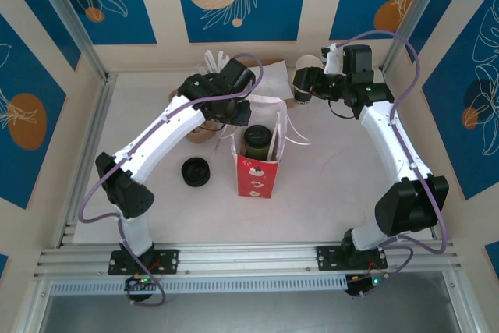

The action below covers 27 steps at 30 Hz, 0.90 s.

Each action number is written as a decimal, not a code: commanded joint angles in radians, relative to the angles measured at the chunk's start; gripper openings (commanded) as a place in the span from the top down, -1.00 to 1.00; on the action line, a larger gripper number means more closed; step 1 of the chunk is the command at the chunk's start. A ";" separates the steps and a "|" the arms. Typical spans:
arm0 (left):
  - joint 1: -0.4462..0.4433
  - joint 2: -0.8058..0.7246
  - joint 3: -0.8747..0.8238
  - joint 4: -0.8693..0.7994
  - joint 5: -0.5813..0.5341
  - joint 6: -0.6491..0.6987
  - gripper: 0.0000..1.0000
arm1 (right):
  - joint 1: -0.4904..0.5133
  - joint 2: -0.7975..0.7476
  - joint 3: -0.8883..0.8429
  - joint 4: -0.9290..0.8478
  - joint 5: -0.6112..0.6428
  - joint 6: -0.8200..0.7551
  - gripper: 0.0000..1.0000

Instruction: Pack the takeout coffee

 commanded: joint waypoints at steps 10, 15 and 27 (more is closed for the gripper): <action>-0.012 -0.117 -0.115 0.029 -0.145 -0.043 0.87 | 0.012 0.025 0.012 0.032 -0.006 -0.003 0.12; -0.009 -0.139 -0.139 0.028 -0.183 -0.052 0.93 | 0.017 0.052 0.039 0.023 -0.003 -0.007 0.13; 0.045 -0.191 -0.198 0.001 -0.177 -0.038 0.94 | 0.057 0.136 0.099 0.009 0.006 -0.006 0.14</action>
